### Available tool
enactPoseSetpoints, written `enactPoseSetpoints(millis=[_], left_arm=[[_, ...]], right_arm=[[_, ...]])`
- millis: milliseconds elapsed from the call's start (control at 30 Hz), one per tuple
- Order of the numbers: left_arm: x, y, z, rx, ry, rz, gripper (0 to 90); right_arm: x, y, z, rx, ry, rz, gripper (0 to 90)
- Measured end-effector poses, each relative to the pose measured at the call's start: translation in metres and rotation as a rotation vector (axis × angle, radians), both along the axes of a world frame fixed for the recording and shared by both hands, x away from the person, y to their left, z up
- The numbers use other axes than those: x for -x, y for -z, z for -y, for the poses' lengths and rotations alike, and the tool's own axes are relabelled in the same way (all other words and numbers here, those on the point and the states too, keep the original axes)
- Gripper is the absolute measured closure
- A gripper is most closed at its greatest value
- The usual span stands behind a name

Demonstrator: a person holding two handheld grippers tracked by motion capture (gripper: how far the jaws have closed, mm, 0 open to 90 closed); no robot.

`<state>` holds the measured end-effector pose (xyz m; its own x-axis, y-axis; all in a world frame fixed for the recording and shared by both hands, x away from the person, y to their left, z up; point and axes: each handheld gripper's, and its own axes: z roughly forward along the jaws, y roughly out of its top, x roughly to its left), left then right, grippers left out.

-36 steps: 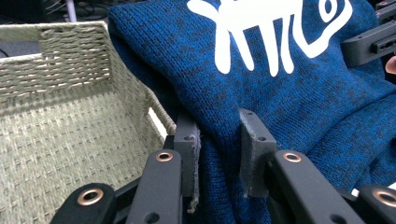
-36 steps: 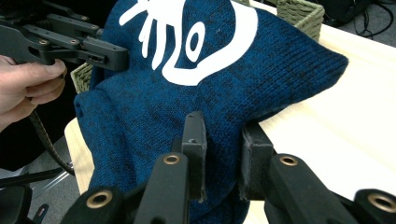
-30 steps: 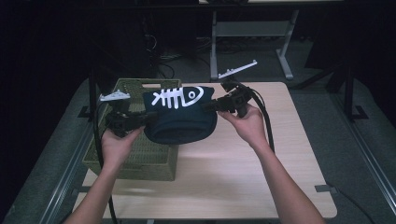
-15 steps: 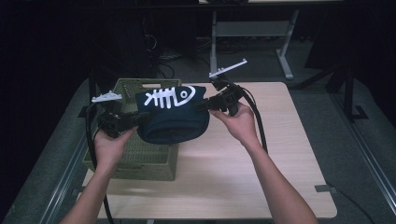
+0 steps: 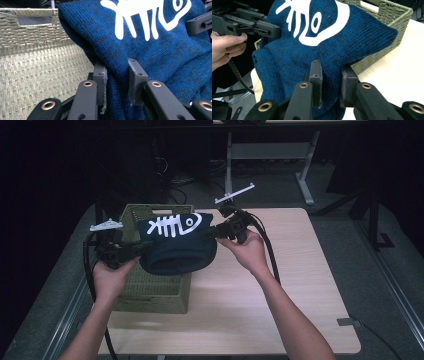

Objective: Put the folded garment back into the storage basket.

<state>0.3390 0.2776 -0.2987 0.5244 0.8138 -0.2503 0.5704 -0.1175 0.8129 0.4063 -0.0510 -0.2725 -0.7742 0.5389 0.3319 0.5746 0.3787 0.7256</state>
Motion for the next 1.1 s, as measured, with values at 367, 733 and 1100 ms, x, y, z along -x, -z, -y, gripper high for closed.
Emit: enactPoseSetpoints(millis=[367, 733, 1100], left_arm=[[0.001, 0.000, -0.014, -0.011, -0.029, -0.002, 72.0], [0.002, 0.003, -0.031, -0.022, -0.067, -0.009, 72.1], [0.004, 0.009, -0.045, -0.042, -0.093, -0.015, 71.9]], right_arm=[[-0.005, 0.004, -0.018, -0.014, -0.006, -0.010, 75.4], [-0.011, 0.010, -0.036, -0.022, -0.016, -0.012, 75.2], [-0.015, 0.017, -0.055, -0.014, -0.027, -0.021, 75.1]])
